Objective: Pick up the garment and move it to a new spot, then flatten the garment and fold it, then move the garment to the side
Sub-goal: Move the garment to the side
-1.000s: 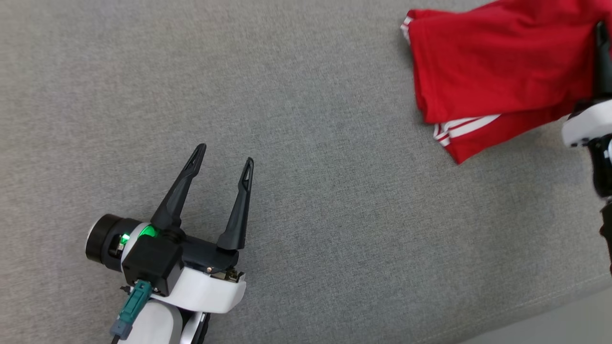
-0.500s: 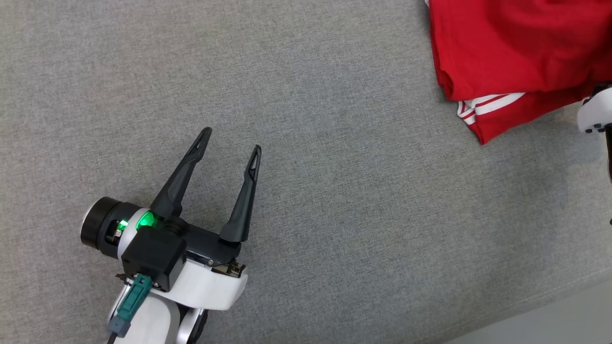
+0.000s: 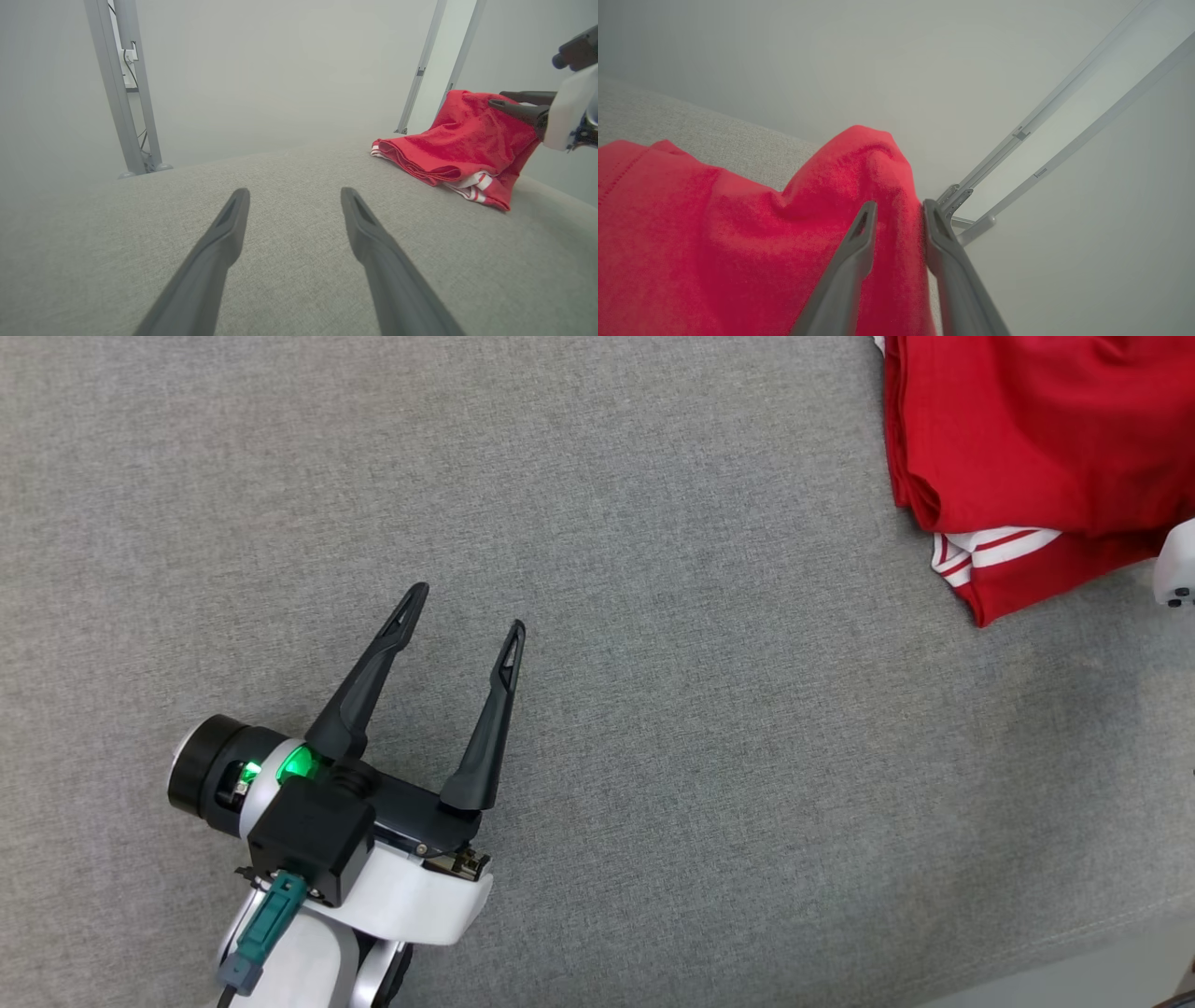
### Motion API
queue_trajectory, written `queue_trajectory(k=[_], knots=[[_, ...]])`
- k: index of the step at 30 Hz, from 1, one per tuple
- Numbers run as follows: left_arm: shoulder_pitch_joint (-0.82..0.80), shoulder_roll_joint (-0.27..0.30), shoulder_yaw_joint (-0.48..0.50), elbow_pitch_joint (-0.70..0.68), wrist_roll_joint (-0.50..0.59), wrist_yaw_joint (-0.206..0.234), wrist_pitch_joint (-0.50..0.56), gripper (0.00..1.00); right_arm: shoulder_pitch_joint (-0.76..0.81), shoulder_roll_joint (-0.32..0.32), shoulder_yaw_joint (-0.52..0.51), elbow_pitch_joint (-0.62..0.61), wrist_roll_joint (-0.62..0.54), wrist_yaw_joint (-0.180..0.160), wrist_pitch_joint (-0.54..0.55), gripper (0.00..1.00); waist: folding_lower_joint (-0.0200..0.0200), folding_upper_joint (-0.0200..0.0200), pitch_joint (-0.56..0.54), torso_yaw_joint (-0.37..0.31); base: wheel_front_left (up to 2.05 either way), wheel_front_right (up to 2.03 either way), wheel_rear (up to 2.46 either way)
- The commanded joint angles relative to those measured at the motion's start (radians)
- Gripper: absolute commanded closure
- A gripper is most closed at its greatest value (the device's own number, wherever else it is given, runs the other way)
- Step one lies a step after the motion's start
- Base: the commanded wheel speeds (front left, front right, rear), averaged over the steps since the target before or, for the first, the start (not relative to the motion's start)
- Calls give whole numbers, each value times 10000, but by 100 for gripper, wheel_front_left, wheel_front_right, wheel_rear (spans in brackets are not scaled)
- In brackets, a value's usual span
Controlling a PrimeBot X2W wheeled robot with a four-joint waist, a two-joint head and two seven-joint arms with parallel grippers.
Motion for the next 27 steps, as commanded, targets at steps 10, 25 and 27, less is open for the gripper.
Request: queue_trajectory(k=[10,25,27], knots=[[-67,-178,-78,416,-309,93,-216,0,606,822,148,-725,104,-7,-42,0,0,0,-586,363,0,0,0],[723,-769,282,2014,-1391,720,-959,0,3164,1135,4515,-1967,4849,-5,-41,0,0,0,-3106,1948,0,0,0],[890,-830,356,2156,-1580,828,-1032,0,3583,1135,4705,-2254,5183,-5,-38,0,0,0,-3447,2160,0,0,0]])
